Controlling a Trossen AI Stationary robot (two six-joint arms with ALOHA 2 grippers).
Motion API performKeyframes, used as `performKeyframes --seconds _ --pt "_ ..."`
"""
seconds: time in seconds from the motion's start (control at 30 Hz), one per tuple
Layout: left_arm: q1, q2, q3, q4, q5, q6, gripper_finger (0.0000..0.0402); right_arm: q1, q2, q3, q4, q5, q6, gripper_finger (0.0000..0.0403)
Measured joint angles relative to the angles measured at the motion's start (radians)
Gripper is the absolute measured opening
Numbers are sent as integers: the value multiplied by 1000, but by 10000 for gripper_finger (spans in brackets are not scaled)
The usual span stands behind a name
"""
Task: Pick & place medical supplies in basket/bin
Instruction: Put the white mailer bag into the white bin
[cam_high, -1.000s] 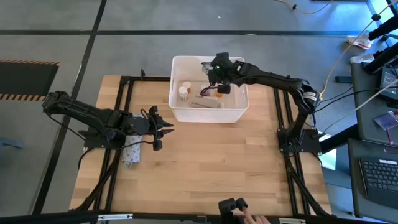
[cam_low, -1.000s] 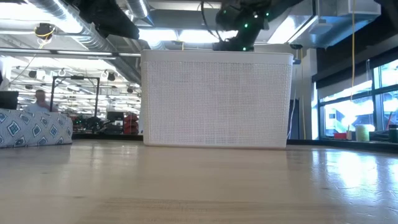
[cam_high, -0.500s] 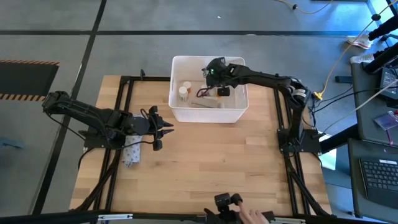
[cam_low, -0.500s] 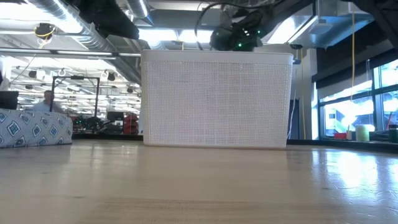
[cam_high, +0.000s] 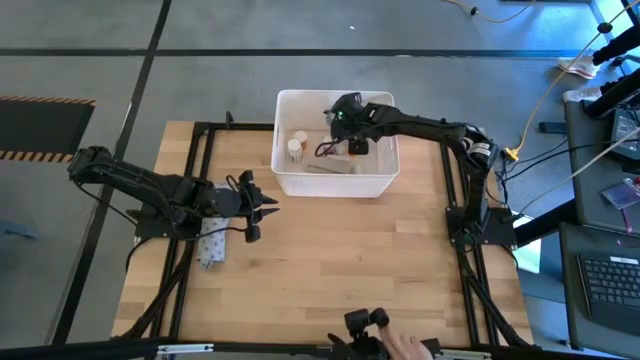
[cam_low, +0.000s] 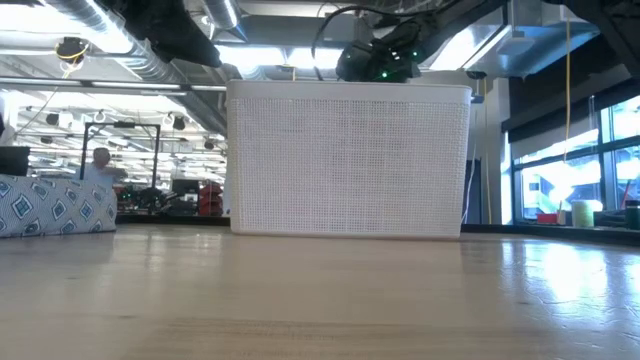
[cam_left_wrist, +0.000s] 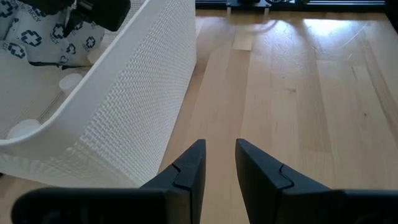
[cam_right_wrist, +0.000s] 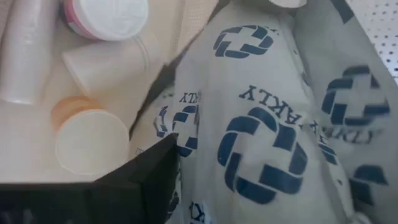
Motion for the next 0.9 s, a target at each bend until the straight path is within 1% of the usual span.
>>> performKeyframes --seconds 0.2,0.33,0.37,0.5,0.53,0.6,0.8,0.9 --pt "0 0 0 0 0 0 82 -2 0 0 1 1 0 289" --pt "0 0 0 0 0 0 82 -2 0 0 11 9 0 312" --pt "0 0 0 0 0 0 82 -2 0 0 21 27 0 314" --pt "0 0 0 0 0 0 82 -2 0 0 93 165 -2 316" --pt "0 0 0 0 0 0 82 -2 0 0 107 176 -3 316" --pt "0 0 0 0 0 0 82 -2 0 0 116 174 -3 316" --pt "0 0 0 0 0 0 82 -2 -1 0 95 98 -4 316" --pt "0 0 0 0 0 0 82 -2 -1 0 94 93 -4 316"
